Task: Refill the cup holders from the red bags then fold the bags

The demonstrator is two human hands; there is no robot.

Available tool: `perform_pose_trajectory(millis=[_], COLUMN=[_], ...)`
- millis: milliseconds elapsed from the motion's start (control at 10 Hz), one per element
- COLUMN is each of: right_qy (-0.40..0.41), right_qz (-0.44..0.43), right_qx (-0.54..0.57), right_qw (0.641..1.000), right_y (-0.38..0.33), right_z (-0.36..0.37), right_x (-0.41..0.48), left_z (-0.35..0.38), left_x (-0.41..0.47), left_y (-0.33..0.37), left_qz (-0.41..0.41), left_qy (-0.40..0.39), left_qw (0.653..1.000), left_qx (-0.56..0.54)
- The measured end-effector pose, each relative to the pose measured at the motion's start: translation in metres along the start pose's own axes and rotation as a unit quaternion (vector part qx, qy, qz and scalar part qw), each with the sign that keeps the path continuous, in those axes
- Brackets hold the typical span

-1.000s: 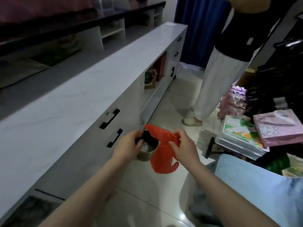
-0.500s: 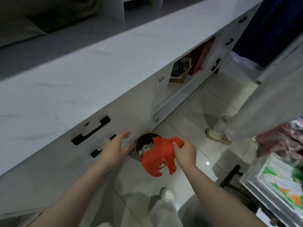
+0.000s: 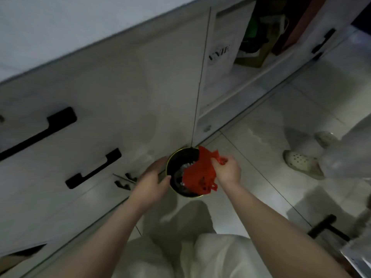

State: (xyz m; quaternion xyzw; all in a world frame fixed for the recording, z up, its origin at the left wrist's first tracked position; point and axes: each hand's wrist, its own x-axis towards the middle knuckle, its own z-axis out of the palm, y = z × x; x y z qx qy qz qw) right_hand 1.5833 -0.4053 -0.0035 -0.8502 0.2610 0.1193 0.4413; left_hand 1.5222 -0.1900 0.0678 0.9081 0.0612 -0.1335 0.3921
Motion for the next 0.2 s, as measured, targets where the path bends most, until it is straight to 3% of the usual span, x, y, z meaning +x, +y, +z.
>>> perform_pose_trajectory(millis=[200], right_qy=[-0.102], right_qz=[0.022], right_qx=[-0.051], right_qw=[0.993], right_y=[0.02], right_z=[0.0328], right_x=[0.0297], left_z=[0.015], left_x=[0.0207], left_y=[-0.0206], left_qz=[-0.042], left_qy=[-0.018], left_qw=[0.999], left_qx=[-0.007])
